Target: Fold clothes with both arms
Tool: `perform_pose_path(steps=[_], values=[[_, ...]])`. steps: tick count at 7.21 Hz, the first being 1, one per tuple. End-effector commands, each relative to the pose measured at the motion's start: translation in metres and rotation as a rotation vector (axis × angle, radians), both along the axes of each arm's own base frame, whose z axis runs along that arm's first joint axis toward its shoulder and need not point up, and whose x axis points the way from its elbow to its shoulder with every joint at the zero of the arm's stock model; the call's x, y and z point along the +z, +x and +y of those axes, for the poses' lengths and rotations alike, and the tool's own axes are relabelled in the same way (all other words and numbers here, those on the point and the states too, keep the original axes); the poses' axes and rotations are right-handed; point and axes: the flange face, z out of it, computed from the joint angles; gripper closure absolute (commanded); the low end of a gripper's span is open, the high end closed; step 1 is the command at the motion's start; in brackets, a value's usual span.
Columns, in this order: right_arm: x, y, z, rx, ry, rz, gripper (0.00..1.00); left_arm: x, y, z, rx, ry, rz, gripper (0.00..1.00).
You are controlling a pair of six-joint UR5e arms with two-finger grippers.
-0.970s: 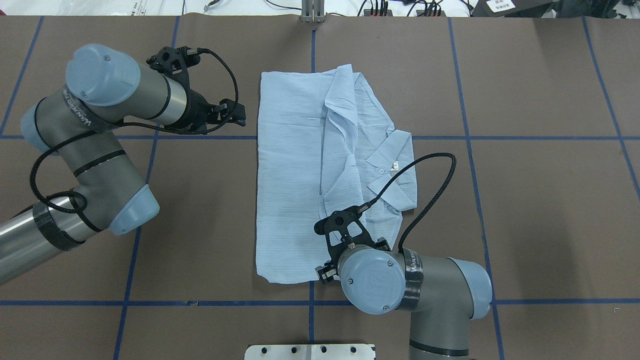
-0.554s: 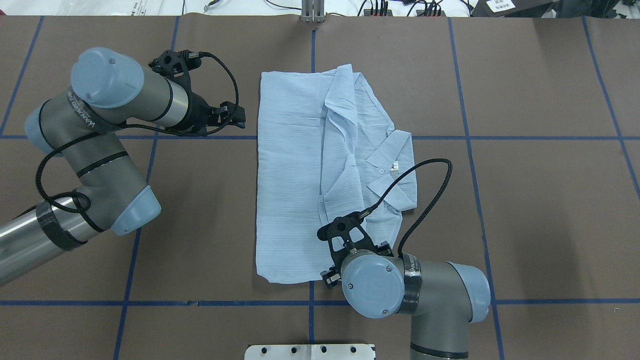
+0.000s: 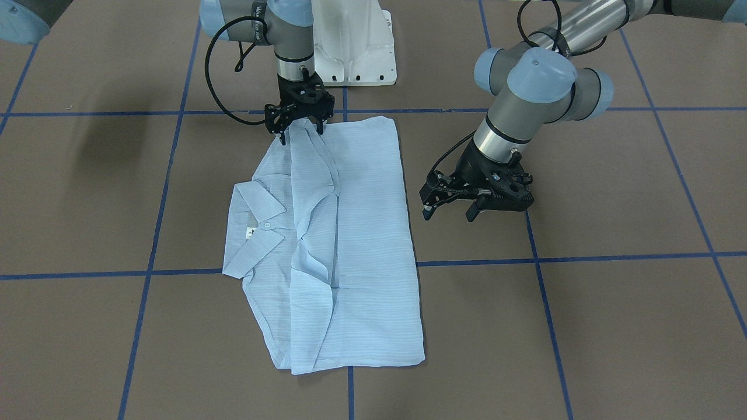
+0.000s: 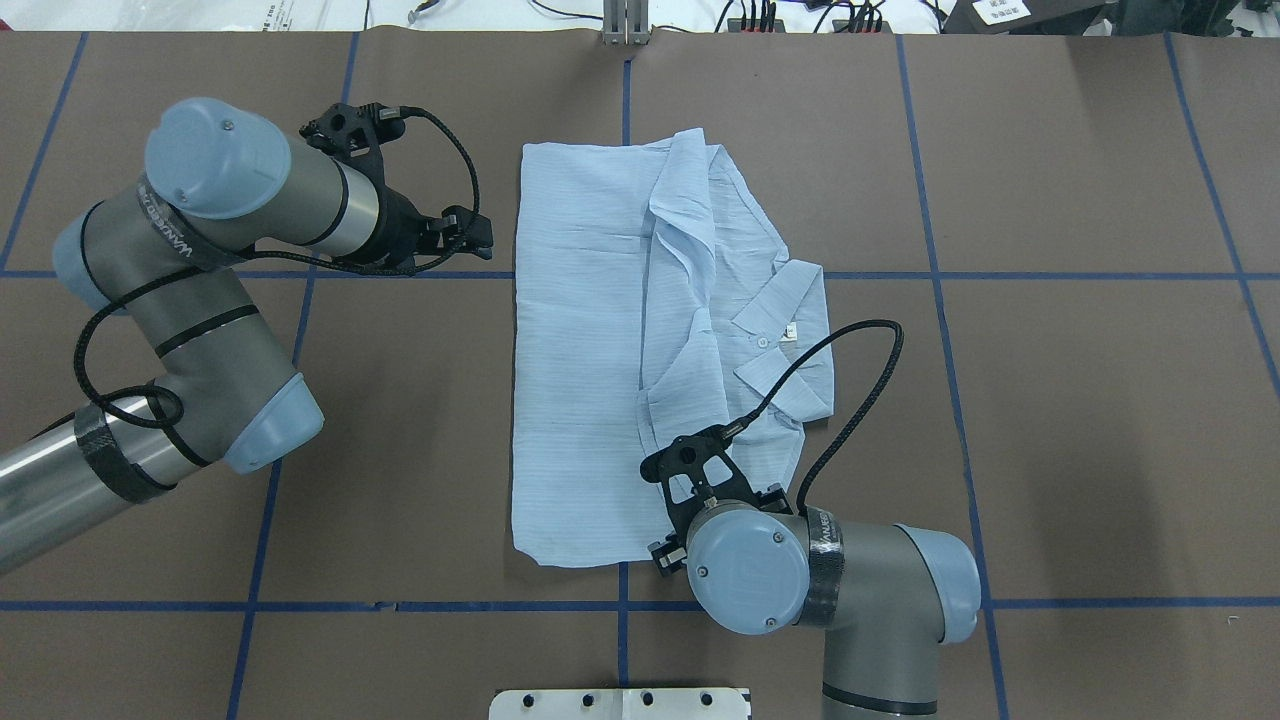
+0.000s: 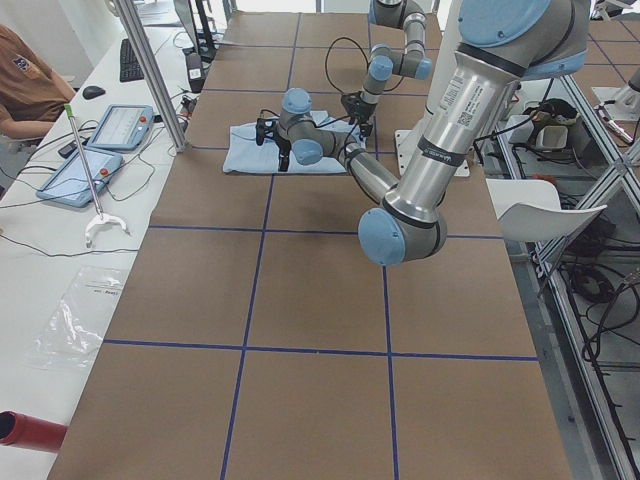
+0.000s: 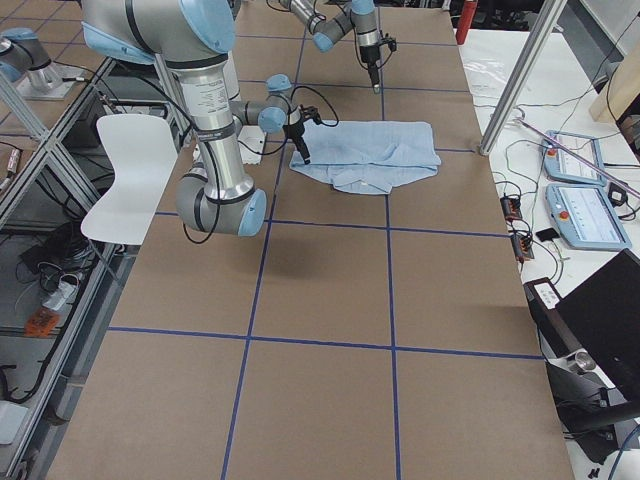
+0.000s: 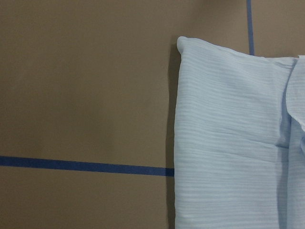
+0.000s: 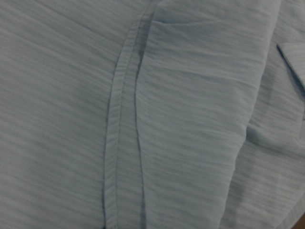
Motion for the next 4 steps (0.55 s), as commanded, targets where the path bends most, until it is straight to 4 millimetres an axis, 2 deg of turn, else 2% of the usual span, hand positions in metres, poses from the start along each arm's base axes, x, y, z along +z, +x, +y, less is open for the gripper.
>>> perform_pose_path(steps=[1, 2, 3, 4], values=[[0.0, 0.009, -0.017, 0.006, 0.017, 0.007, 0.0, -0.002, 0.001, 0.0, -0.002, -0.003, 0.005, 0.0], [0.006, 0.018, -0.028, 0.008, 0.025, 0.019, 0.0, -0.004, 0.005, 0.003, 0.004, -0.005, 0.007, 0.0], [0.023, 0.031, -0.042, 0.017, 0.026, 0.042, 0.0, -0.009, 0.009, 0.006, 0.006, -0.013, 0.018, 0.0], [0.032, 0.049, -0.05, 0.012, 0.047, 0.058, 0.0, -0.008, 0.013, 0.007, 0.01, -0.016, 0.017, 0.0]])
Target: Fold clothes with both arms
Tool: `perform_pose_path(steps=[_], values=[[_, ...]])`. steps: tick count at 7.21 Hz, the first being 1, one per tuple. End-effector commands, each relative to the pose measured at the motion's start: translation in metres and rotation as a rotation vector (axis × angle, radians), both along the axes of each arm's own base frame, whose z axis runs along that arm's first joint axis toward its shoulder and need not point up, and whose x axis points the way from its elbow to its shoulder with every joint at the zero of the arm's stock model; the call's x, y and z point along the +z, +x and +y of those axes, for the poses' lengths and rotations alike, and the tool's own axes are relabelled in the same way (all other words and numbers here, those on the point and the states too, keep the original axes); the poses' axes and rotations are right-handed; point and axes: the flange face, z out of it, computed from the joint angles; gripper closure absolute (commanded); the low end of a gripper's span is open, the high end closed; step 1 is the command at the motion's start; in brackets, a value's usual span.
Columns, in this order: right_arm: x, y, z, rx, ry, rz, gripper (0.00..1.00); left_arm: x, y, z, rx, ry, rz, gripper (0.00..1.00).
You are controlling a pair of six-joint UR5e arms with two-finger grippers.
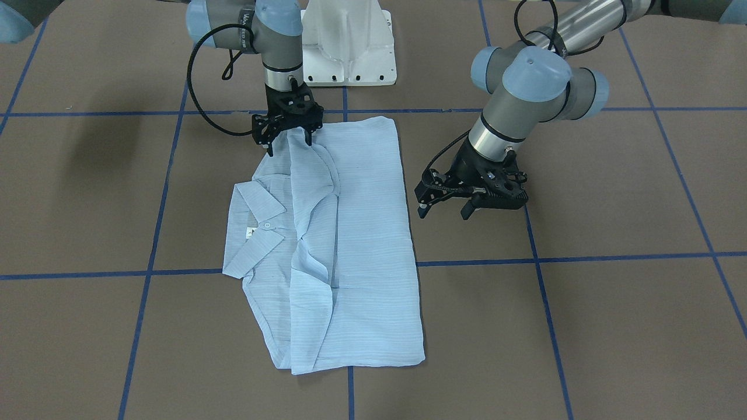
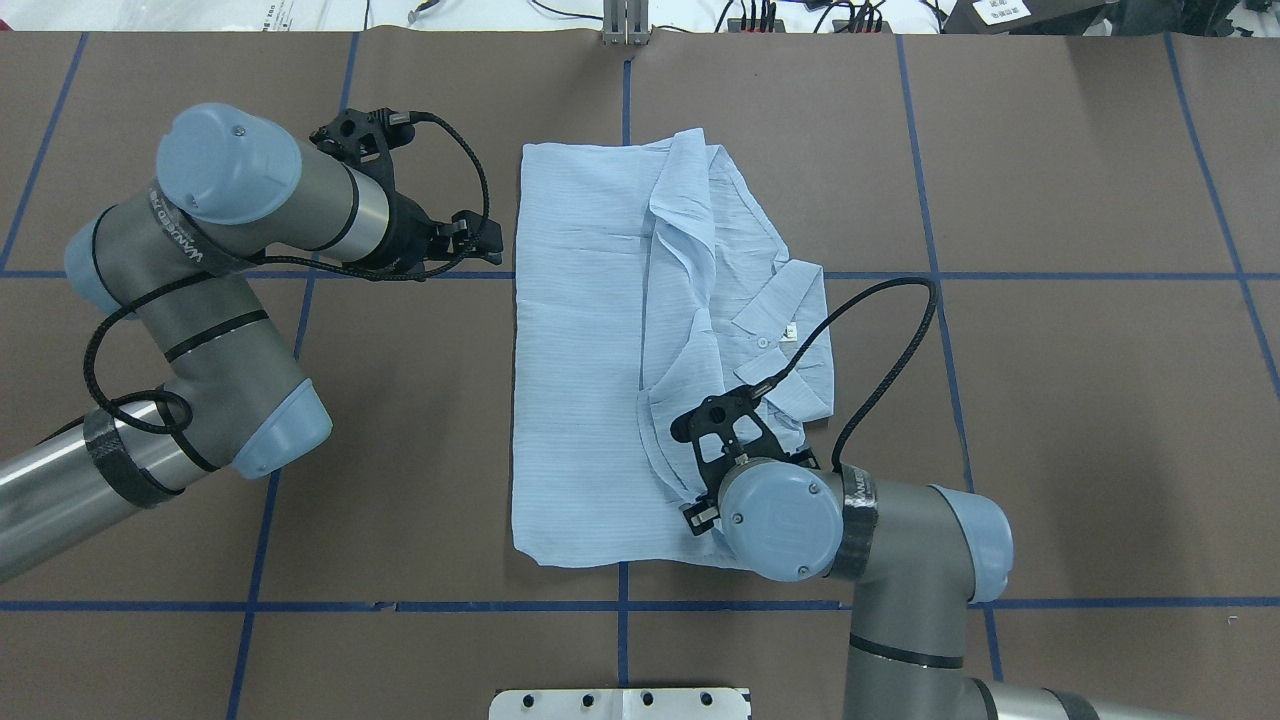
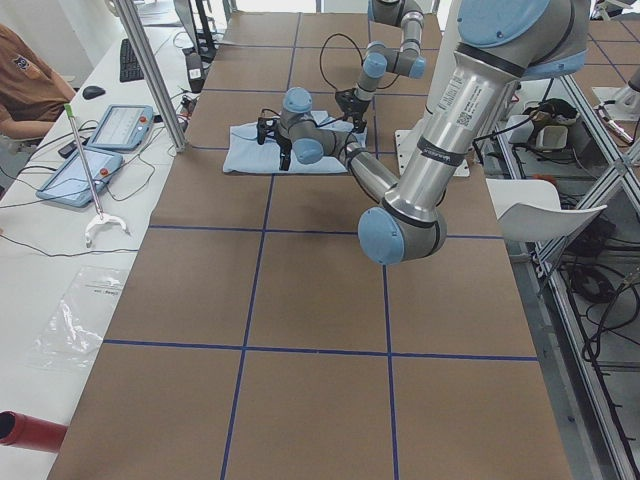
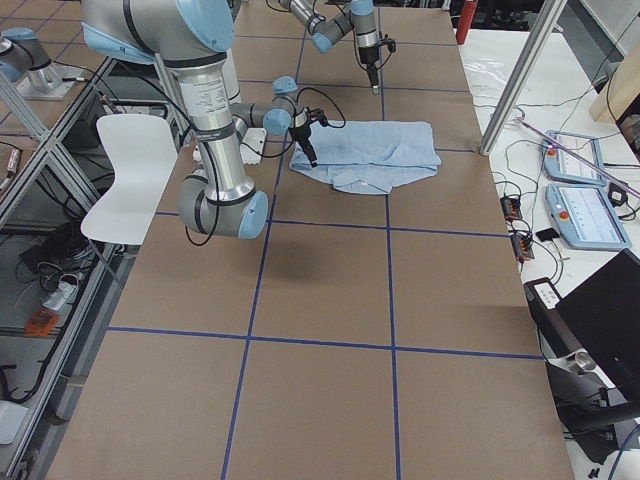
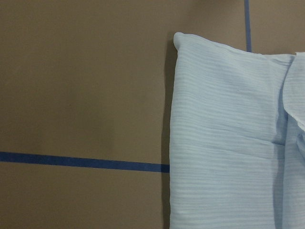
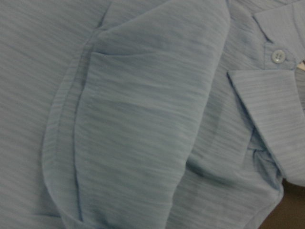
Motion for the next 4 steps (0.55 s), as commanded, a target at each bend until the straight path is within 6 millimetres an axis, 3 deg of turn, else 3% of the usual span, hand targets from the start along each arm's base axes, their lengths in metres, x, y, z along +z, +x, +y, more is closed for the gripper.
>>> perform_pose_path(steps=[1, 3, 4], values=[[0.024, 0.043, -0.017, 0.0, 0.02, 0.031, 0.0, -0.002, 0.005, 0.003, 0.007, -0.001, 0.007, 0.0], [0.058, 0.117, -0.02, -0.024, 0.016, 0.069, 0.0, -0.004, 0.005, 0.003, 0.006, 0.01, 0.021, 0.0], [0.058, 0.127, -0.027, -0.021, 0.021, 0.069, 0.0, -0.004, 0.005, 0.003, 0.006, 0.01, 0.021, 0.0]])
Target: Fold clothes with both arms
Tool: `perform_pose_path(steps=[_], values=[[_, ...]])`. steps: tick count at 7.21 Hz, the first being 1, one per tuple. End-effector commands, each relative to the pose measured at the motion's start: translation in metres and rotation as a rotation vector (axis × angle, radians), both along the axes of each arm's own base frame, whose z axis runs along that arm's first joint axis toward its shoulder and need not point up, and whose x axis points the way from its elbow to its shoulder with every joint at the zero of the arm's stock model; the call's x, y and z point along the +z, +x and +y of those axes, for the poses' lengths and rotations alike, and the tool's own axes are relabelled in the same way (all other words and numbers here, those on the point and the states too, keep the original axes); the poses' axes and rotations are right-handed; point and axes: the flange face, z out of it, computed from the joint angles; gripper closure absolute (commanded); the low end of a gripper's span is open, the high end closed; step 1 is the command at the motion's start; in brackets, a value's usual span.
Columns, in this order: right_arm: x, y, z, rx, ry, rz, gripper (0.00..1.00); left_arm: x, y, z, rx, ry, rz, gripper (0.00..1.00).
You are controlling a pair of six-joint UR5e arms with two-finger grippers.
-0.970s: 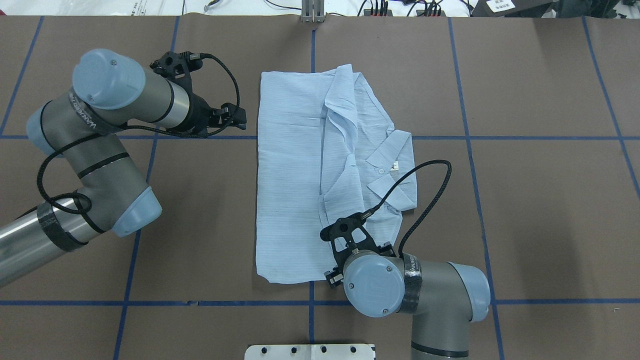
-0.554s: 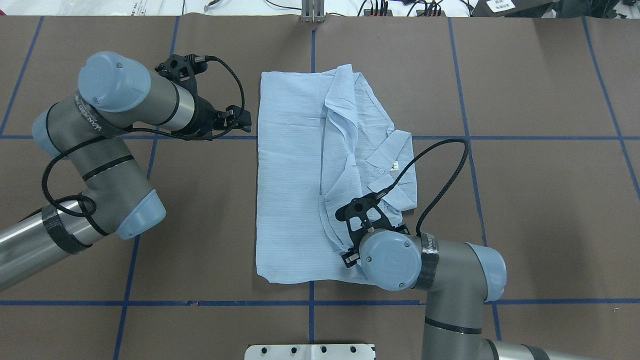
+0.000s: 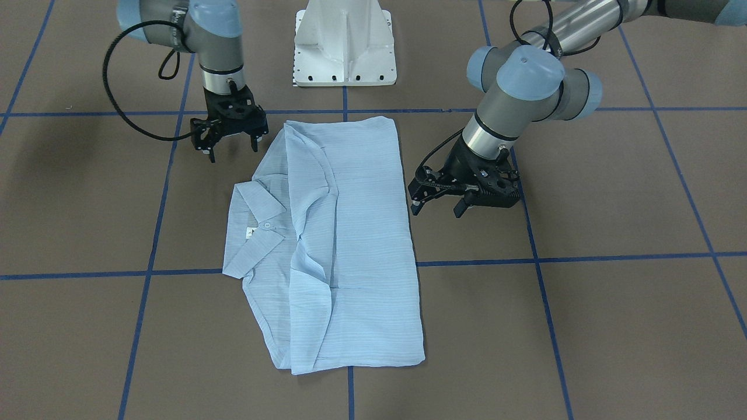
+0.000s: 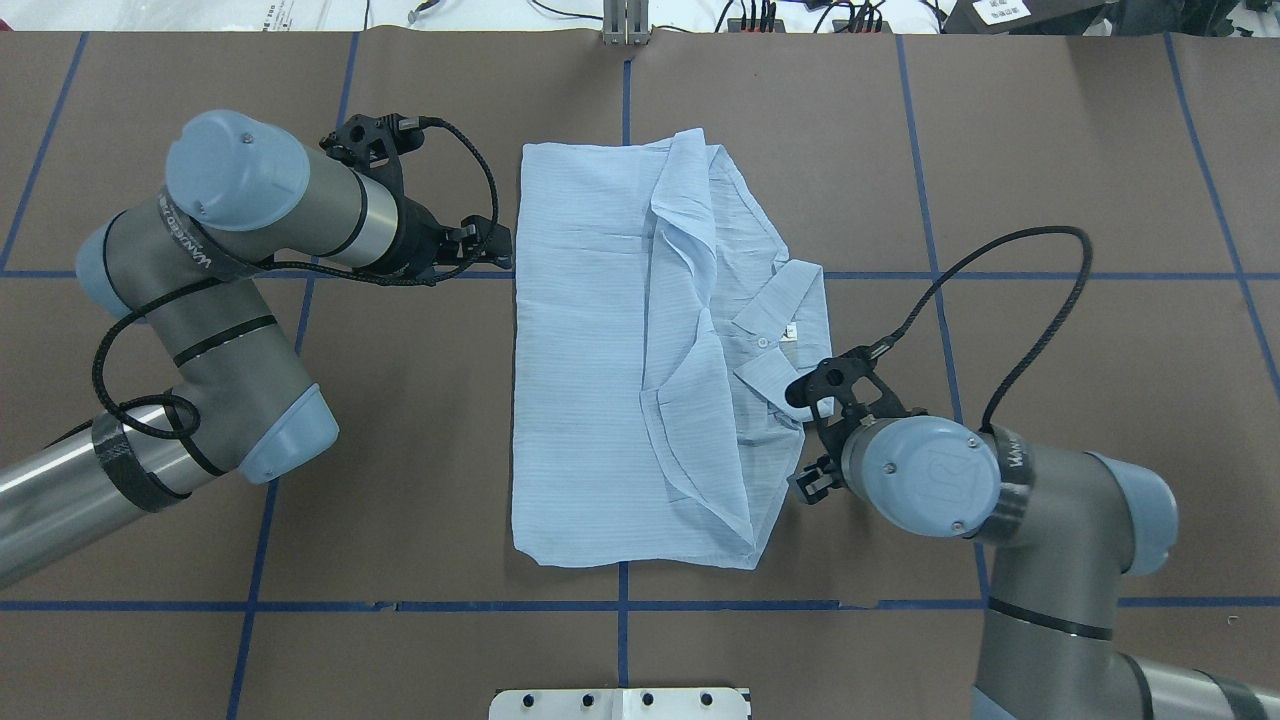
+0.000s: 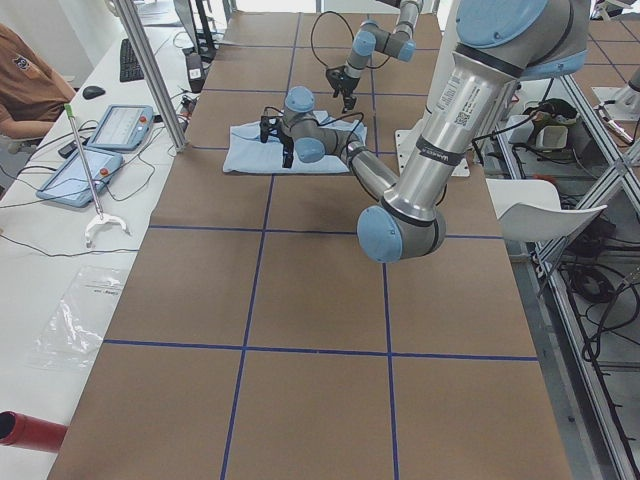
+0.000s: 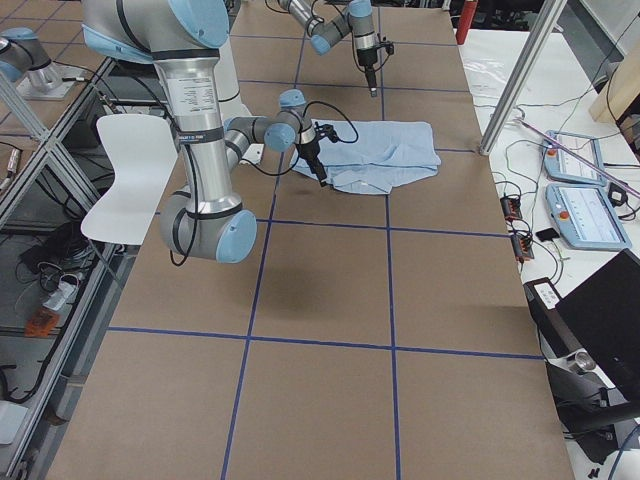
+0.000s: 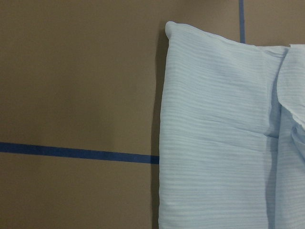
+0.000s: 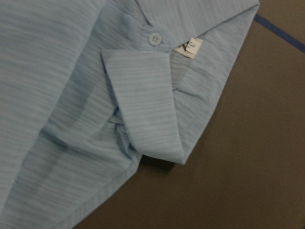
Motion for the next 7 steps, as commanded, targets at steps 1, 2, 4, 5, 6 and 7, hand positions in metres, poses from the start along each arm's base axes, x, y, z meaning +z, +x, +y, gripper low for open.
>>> perform_pose_path(steps=[1, 2, 4, 5, 6, 7], values=[[-0.003, 0.023, -0.01, 0.002, 0.013, -0.01, 0.0, 0.001, 0.001, 0.0, 0.002, 0.001, 0.0, 0.0], [-0.054, -0.008, -0.026, 0.009, 0.043, -0.082, 0.0, 0.003, 0.002, 0.0, 0.004, 0.002, -0.004, 0.0], [-0.09, -0.048, -0.039, 0.012, 0.047, -0.121, 0.0, 0.012, 0.001, -0.001, 0.005, 0.003, -0.01, 0.0], [-0.1, -0.053, -0.035, 0.003, 0.049, -0.139, 0.0, 0.018, 0.004, -0.002, 0.006, 0.009, -0.003, 0.0], [-0.108, -0.064, -0.027, -0.013, 0.054, -0.148, 0.01, 0.025, 0.006, -0.005, 0.005, 0.015, 0.002, 0.0], [-0.108, -0.07, -0.022, -0.022, 0.049, -0.145, 0.02, 0.03, 0.008, -0.006, 0.005, 0.013, 0.0, 0.0]])
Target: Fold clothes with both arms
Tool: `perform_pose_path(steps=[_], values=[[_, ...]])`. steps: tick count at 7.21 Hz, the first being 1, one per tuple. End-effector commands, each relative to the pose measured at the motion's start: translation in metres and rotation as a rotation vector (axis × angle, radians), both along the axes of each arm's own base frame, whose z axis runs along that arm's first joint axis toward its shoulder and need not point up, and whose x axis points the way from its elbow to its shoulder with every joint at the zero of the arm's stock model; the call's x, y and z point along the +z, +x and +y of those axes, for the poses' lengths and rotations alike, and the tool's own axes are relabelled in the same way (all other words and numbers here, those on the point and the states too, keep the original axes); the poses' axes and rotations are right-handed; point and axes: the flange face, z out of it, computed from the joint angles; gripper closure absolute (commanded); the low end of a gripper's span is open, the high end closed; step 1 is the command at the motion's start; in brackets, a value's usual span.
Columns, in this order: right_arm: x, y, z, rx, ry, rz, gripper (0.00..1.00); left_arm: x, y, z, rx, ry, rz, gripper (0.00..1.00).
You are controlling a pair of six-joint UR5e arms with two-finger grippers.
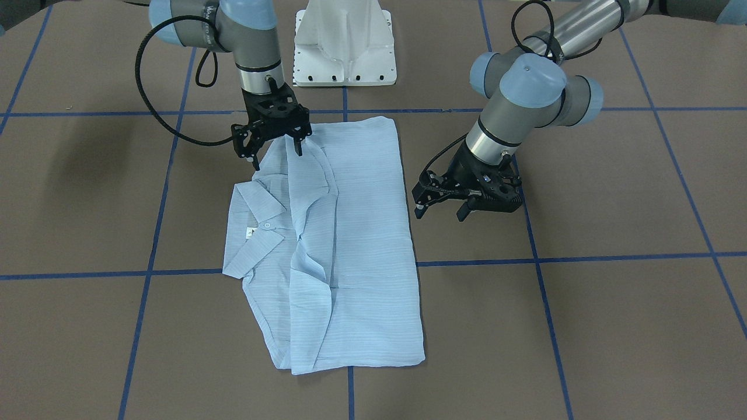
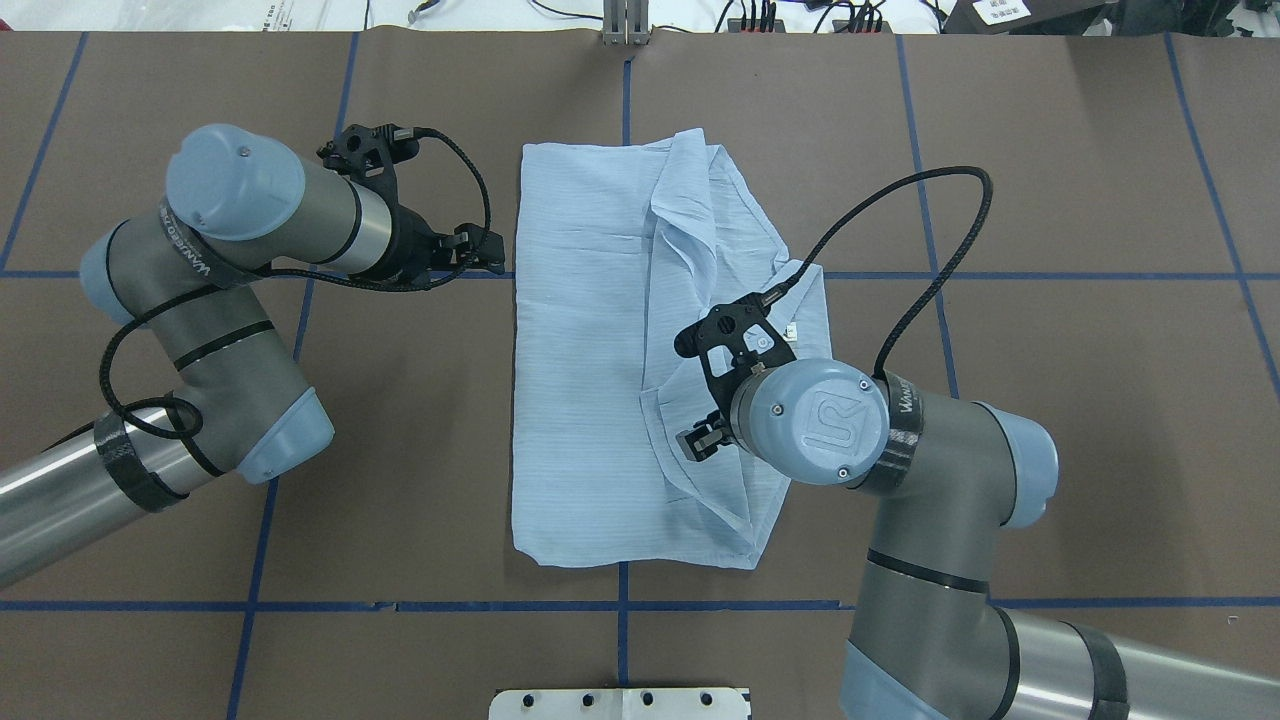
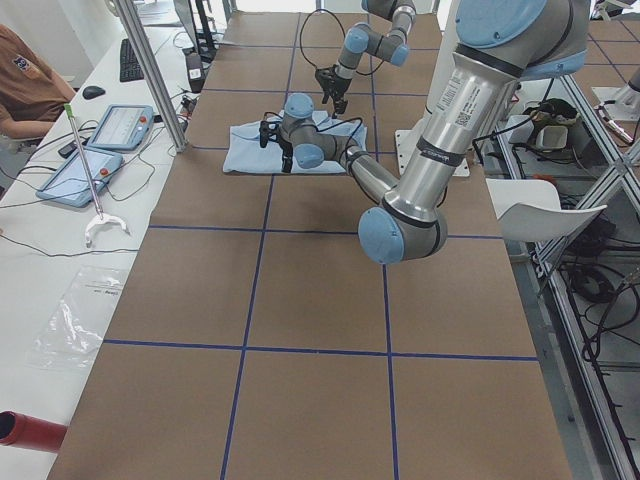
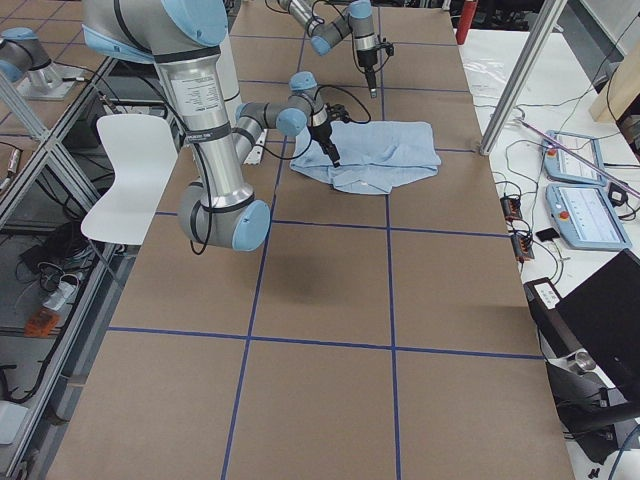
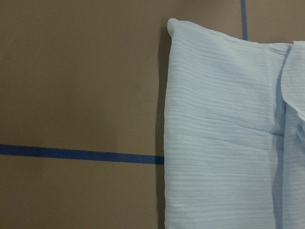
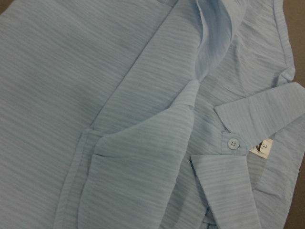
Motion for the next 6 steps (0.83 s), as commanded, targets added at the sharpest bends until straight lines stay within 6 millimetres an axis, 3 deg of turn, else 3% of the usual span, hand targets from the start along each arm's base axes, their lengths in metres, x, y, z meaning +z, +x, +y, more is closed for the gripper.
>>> perform_pose_path(steps=[1, 2, 4, 6], values=[[-0.005, -0.021, 0.024, -0.046, 0.002, -0.005, 0.02, 0.006, 0.003, -0.002, 0.0, 0.0, 0.003, 0.0], [0.003, -0.034, 0.035, -0.062, -0.001, 0.015, 0.02, 0.004, 0.002, -0.001, -0.001, -0.001, 0.006, 0.0], [0.01, -0.07, 0.033, -0.074, 0.011, -0.021, 0.21, 0.006, 0.002, -0.002, -0.001, 0.0, 0.003, 0.0], [0.016, -0.082, 0.032, -0.079, 0.018, -0.05, 0.31, 0.007, 0.002, -0.002, 0.0, 0.003, 0.0, 0.0]])
